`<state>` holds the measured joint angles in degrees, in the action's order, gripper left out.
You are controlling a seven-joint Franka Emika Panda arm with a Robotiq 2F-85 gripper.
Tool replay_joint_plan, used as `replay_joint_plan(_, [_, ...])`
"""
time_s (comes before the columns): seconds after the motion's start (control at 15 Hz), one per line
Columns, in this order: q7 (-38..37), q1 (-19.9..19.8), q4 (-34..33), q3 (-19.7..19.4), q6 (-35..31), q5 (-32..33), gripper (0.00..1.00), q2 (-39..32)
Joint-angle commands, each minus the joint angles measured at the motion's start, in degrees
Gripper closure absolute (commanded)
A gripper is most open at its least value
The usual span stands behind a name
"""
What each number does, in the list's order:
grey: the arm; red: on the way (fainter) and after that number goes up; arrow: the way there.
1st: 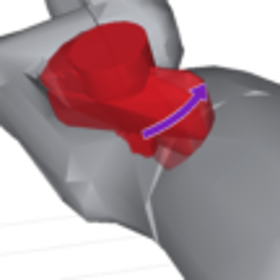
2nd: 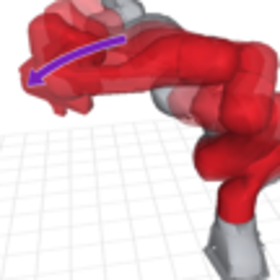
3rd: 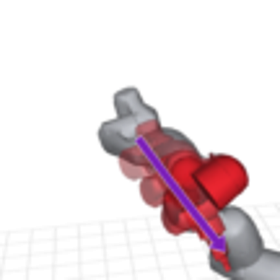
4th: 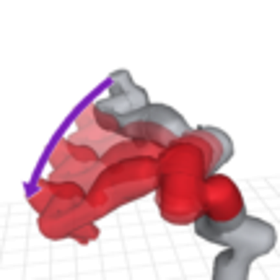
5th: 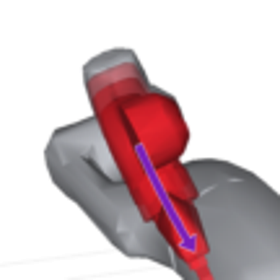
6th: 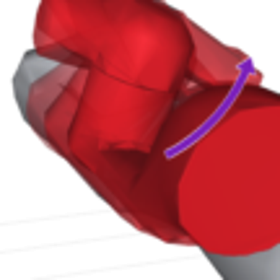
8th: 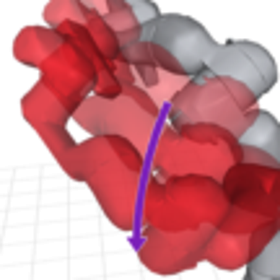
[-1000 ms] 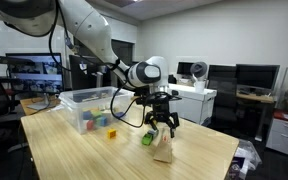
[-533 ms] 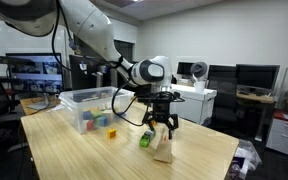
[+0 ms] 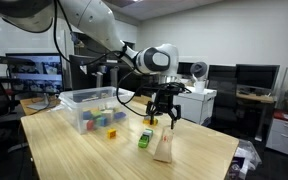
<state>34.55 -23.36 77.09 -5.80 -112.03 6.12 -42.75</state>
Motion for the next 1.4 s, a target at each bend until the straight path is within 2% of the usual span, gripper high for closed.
replay_joint_plan(0.0, [4.9, -0.8, 2.5, 1.6, 1.1, -1.7, 0.00, 3.3])
replay_joint_plan(0.6, [12.7, 1.6, 10.1, 1.6, -0.1, 0.5, 0.00, 4.8])
replay_joint_plan(1.0, [11.1, 3.7, 15.8, -1.1, -10.8, 7.4, 0.00, 5.6])
replay_joint_plan(1.33, [9.9, 4.1, 18.0, -2.5, -16.4, 9.6, 0.00, 5.7])
